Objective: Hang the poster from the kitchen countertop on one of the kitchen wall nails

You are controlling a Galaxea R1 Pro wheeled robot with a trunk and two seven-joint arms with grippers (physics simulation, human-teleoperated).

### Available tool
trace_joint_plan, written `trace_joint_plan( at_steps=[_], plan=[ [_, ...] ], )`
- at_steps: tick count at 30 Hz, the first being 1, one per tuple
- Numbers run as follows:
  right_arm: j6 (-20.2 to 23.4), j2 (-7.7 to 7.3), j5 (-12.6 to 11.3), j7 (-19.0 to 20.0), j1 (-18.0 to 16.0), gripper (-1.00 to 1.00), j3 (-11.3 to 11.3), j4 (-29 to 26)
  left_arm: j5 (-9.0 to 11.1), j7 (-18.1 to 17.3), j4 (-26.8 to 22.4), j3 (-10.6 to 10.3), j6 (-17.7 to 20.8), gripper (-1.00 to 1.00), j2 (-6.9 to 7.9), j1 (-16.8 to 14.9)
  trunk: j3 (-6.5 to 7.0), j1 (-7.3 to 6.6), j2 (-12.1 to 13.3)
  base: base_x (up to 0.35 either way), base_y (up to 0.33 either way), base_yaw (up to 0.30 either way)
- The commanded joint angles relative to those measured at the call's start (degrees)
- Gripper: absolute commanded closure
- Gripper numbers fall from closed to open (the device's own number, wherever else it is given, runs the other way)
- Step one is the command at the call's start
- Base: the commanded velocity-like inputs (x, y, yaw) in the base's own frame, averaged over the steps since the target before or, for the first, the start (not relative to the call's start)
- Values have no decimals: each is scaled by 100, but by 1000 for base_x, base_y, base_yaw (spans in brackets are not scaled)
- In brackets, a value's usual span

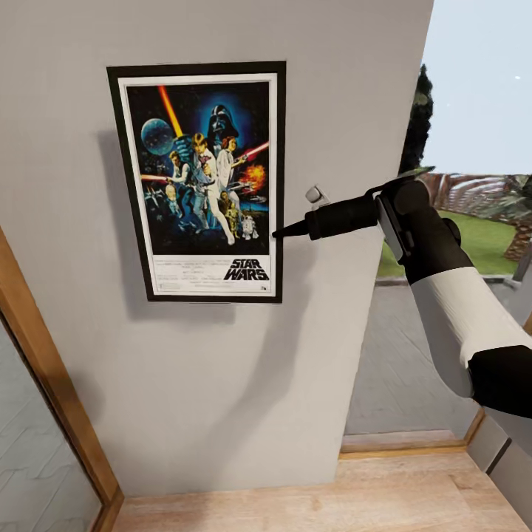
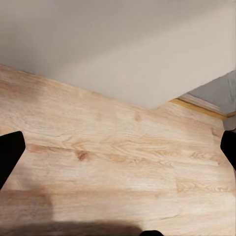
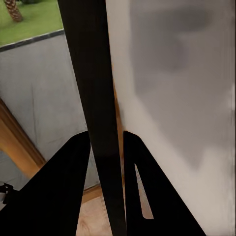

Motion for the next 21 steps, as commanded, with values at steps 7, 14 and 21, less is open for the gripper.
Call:
trace_joint_plan(
  at_steps=[7, 14, 21],
  plan=[
    [57, -4, 11, 34, -8, 100, 6, -5, 39, -10, 4, -48, -33, -100, 1, -6, -13, 6, -12, 331, 0, 0],
    [57, -4, 10, 34, -8, 100, 6, -6, 35, -10, 4, -48, -32, -100, 1, -6, -13, 6, -12, 254, 0, 0],
    [57, -4, 3, 35, -8, 100, 6, -9, 37, -10, 4, -48, -33, -100, 1, -6, -13, 6, -12, 34, 0, 0]
  ],
)
